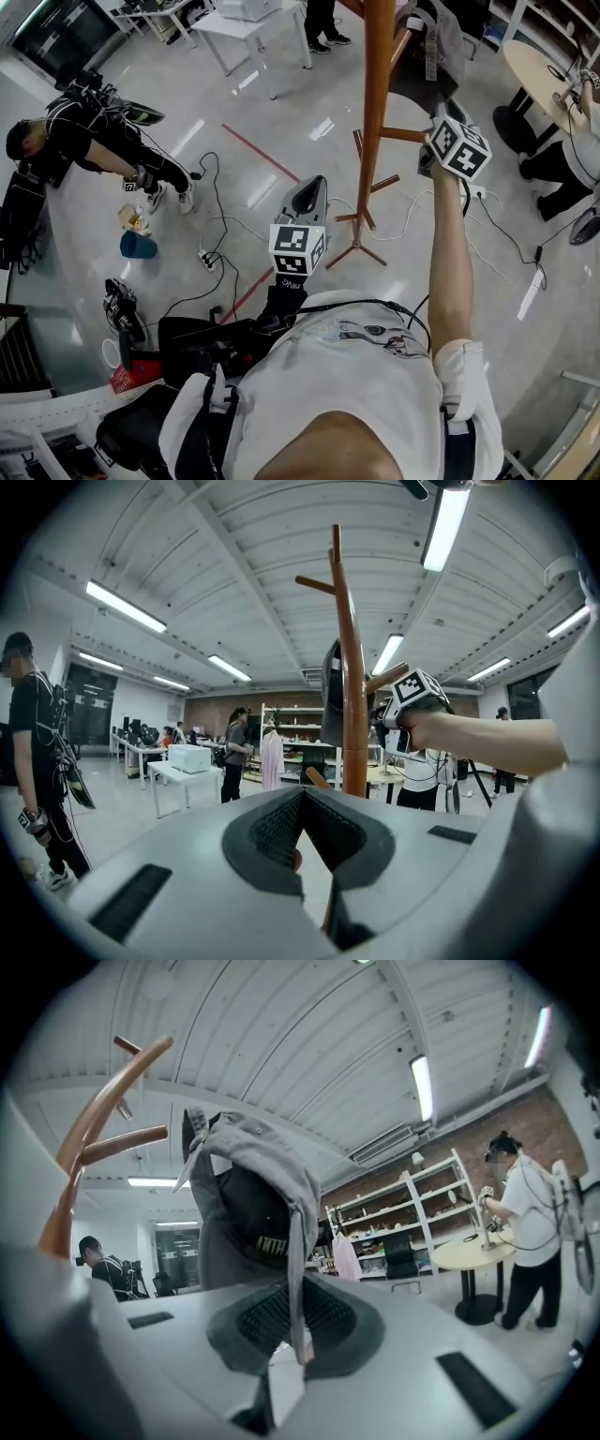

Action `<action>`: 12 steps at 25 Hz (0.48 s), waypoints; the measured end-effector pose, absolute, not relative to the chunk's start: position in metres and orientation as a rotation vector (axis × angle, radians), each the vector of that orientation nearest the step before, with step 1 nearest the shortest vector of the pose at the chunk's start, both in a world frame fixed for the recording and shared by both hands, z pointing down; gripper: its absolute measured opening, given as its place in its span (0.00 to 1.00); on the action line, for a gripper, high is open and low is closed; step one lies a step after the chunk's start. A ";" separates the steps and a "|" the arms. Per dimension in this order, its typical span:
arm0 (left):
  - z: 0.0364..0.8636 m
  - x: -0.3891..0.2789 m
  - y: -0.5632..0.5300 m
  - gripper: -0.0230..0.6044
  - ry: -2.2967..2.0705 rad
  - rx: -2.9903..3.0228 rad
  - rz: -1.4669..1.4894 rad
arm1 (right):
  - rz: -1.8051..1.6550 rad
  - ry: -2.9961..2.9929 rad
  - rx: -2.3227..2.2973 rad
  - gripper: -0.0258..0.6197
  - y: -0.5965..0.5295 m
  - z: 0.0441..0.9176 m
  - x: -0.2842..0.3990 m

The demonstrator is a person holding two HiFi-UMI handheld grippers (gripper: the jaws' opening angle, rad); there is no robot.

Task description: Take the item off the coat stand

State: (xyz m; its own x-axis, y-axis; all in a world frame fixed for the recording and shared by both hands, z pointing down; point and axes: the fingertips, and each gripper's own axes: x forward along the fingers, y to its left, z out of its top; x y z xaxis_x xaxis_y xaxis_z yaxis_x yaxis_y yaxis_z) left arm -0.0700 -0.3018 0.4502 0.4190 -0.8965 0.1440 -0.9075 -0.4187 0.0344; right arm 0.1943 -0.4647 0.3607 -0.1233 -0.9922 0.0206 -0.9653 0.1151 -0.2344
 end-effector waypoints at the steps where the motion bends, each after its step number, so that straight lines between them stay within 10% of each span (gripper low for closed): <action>1: 0.450 -0.071 -0.301 0.04 -1.633 2.553 0.155 | -0.293 2.223 -1.990 0.08 -0.463 0.365 0.201; 12: 0.434 -0.062 -0.287 0.04 -1.591 2.627 0.104 | -0.348 2.033 -2.207 0.08 -0.341 0.427 0.278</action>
State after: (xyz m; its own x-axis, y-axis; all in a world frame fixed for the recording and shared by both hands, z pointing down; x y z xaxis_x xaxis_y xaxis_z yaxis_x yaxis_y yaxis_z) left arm -0.0624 -0.2870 0.4339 0.4621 -0.8819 0.0933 -0.8866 -0.4620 0.0238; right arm 0.2778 -0.3414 0.4272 0.0711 -0.9937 0.0864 -0.9659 -0.0902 -0.2428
